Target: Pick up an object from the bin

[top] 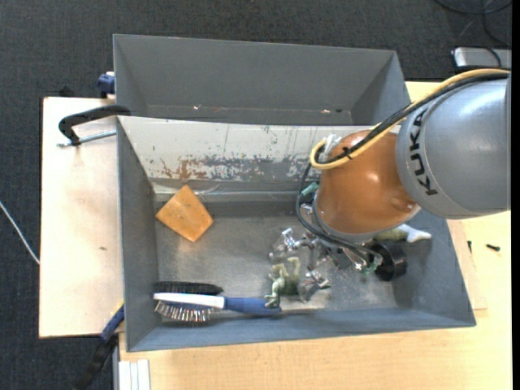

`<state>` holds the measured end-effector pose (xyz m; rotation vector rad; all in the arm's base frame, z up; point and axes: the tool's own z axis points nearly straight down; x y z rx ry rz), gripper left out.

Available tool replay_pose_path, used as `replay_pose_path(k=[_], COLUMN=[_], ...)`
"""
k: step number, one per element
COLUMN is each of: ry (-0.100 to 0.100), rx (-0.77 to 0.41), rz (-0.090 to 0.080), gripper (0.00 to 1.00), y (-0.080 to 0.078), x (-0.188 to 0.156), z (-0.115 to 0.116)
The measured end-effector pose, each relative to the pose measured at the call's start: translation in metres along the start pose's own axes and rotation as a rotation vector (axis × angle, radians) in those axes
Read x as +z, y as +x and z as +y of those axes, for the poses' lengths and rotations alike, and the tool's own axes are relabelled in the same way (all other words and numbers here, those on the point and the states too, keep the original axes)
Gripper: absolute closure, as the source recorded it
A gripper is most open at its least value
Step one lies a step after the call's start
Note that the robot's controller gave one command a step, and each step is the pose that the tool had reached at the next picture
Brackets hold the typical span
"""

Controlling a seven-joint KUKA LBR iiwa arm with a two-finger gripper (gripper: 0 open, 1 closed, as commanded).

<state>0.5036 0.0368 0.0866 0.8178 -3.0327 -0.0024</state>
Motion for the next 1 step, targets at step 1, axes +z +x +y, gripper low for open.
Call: replay_pose_path(k=[1], ry=[0.011], rx=[-0.173], rz=[-0.012], gripper=[1.00], y=[0.0082], x=[-0.1755], z=[-0.0621])
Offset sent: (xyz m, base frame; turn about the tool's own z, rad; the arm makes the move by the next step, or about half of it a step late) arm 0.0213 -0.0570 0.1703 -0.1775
